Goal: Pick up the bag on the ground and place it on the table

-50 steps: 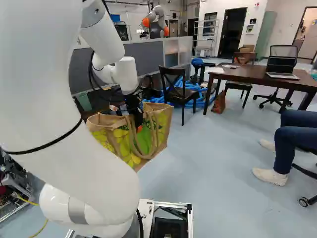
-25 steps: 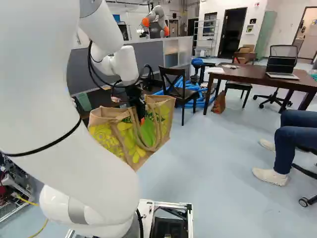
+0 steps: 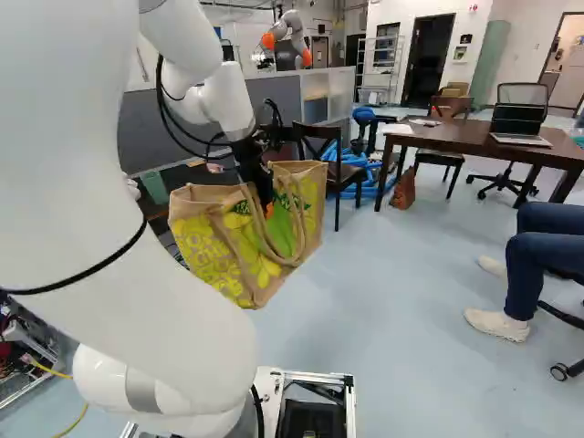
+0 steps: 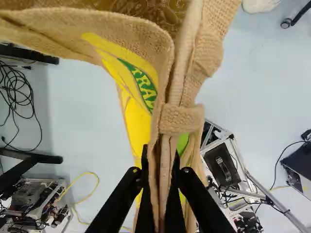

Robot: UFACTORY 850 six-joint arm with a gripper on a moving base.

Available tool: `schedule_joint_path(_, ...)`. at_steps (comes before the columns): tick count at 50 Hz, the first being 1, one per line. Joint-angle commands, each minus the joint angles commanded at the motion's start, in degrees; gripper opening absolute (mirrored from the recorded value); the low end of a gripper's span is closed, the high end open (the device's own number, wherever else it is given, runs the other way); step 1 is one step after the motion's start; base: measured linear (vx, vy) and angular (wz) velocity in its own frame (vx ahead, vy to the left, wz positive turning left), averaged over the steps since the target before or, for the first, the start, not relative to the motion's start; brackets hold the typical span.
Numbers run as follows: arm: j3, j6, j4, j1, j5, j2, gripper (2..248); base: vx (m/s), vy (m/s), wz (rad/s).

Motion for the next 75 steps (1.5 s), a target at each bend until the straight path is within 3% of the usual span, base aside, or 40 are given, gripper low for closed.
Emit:
schedule_joint_path(17, -3.2, 0.0, -1.6, 0.5, -1.8, 0.3, 21, 0.0, 0.0, 0.0)
schedule_joint_path(37, -7.3, 0.0, -1.0, 1.1, -3.2, 0.2, 21, 0.0, 0.0, 0.0)
schedule_joint_path(75, -13.4, 0.0, -0.8, 2.1, -14.5, 1.6, 21, 0.0, 0.0, 0.0)
